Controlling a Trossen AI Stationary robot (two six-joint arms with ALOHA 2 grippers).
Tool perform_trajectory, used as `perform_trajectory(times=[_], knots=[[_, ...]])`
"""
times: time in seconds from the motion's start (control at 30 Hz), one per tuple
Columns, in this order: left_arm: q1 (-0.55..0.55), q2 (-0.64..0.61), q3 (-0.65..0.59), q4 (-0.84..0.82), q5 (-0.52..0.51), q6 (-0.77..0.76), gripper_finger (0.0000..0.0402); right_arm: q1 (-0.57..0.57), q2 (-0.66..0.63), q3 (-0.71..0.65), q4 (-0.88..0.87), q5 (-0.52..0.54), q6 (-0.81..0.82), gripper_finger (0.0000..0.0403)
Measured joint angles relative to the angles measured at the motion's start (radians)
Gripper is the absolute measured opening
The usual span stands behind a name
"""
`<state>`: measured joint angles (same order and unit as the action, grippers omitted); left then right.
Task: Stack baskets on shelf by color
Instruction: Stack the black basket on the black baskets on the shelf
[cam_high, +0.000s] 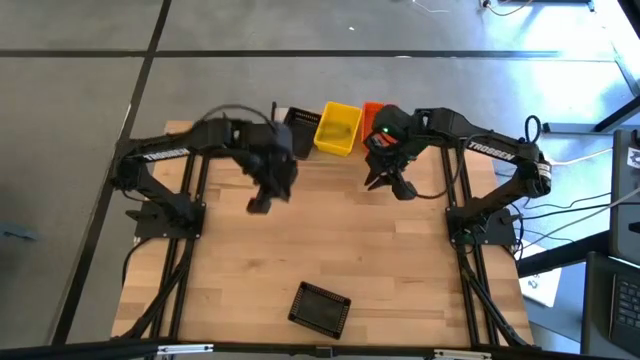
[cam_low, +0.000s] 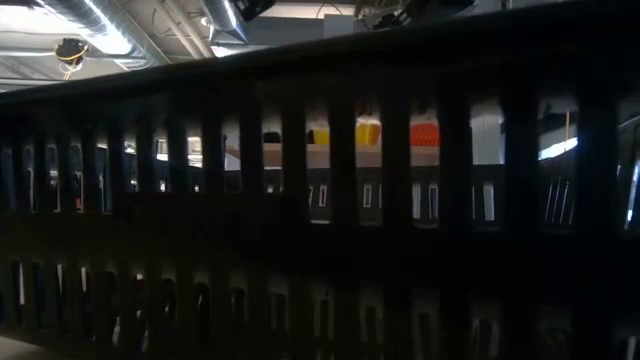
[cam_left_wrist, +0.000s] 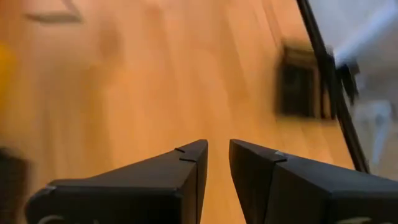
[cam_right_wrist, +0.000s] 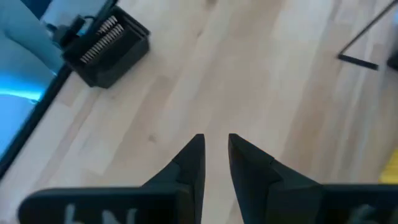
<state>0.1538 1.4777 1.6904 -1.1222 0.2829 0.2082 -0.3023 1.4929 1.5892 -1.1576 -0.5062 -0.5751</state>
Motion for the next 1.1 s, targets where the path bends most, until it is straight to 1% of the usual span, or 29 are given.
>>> perform_trajectory(times=[0.07, 0.2, 0.33, 0.53, 0.73, 0.87, 1.0, 1.1], knots=[[-0.041, 0.007, -0.024, -0.017, 0.000, 0.033, 0.0057, 0.022, -0.011, 0.007, -0.005, -0.009, 0.040, 0.0069], [-0.108, 0.010, -0.069, -0.015, 0.000, 0.032, 0.0057, 0.066, -0.052, 0.018, -0.031, -0.018, 0.085, 0.0069], [-0.163, 0.009, -0.135, 0.034, 0.000, 0.029, 0.0057, 0.109, -0.100, 0.018, -0.034, -0.045, 0.158, 0.0069], [-0.222, 0.010, -0.237, 0.114, -0.003, 0.003, 0.0057, 0.164, -0.180, 0.018, -0.029, -0.046, 0.285, 0.0069], [-0.288, 0.010, -0.348, 0.279, -0.009, -0.078, 0.0057, 0.199, -0.249, 0.018, -0.027, -0.038, 0.335, 0.0069], [-0.340, 0.010, -0.444, 0.367, -0.016, -0.068, 0.0057, 0.211, -0.277, 0.018, -0.027, -0.037, 0.330, 0.0069], [-0.388, 0.010, -0.539, 0.543, -0.062, -0.120, 0.0057, 0.226, -0.281, 0.018, -0.050, -0.037, 0.304, 0.0069], [-0.413, 0.010, -0.595, 0.699, -0.067, -0.191, 0.0057, 0.238, -0.280, 0.009, -0.083, -0.037, 0.303, 0.0069]])
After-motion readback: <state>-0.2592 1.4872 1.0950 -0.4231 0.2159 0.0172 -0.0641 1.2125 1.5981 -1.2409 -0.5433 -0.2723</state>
